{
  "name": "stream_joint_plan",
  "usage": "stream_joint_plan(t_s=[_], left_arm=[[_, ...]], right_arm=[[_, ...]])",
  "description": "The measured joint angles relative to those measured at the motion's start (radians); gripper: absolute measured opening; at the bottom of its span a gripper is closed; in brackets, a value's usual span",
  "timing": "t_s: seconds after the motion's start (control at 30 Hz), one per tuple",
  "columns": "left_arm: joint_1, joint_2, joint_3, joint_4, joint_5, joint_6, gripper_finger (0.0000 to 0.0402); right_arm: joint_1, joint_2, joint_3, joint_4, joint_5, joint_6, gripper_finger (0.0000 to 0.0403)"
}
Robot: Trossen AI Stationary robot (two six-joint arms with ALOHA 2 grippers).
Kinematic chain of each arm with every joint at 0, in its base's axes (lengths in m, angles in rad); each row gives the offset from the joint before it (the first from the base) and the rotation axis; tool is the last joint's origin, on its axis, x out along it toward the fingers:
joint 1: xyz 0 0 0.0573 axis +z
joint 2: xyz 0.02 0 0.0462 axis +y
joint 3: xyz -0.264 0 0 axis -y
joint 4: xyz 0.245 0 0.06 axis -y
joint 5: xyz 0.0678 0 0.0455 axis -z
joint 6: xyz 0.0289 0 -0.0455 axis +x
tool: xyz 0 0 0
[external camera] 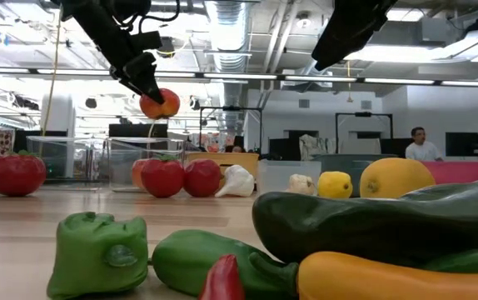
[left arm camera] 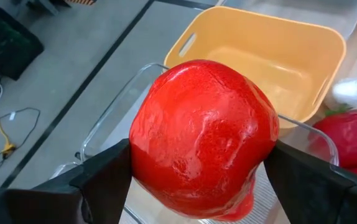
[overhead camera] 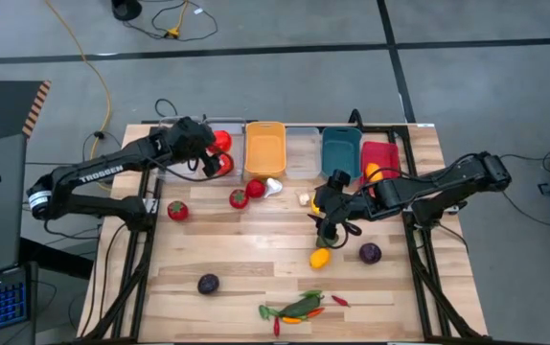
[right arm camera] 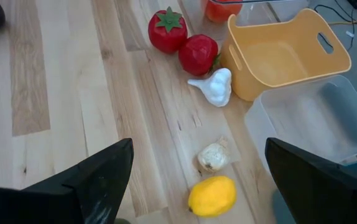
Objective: Sort produce into baskets
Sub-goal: Put the tomato into the right transparent bin, then put the lemon into the red bin
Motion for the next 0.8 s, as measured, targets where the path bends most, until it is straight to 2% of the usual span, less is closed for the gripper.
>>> stream_joint_plan(t_s=[0.27, 0.53, 0.8], left_arm=[[0.008, 0.000, 0.000, -0.005, 0.000, 0.000, 0.0375], [0.008, 0.000, 0.000, -0.006, 0.001, -0.006, 0.0389], [0.008, 0.000, 0.000, -0.007, 0.002, -0.006, 0.0389]], right_arm=[[0.000, 0.001, 0.000, 0.000, 0.000, 0.016, 0.0392], [-0.047, 0.042, 0.000, -0.027, 0.000, 0.274, 0.0392], [-0.123, 0.179, 0.000, -0.168, 0.000, 0.611, 0.0382]])
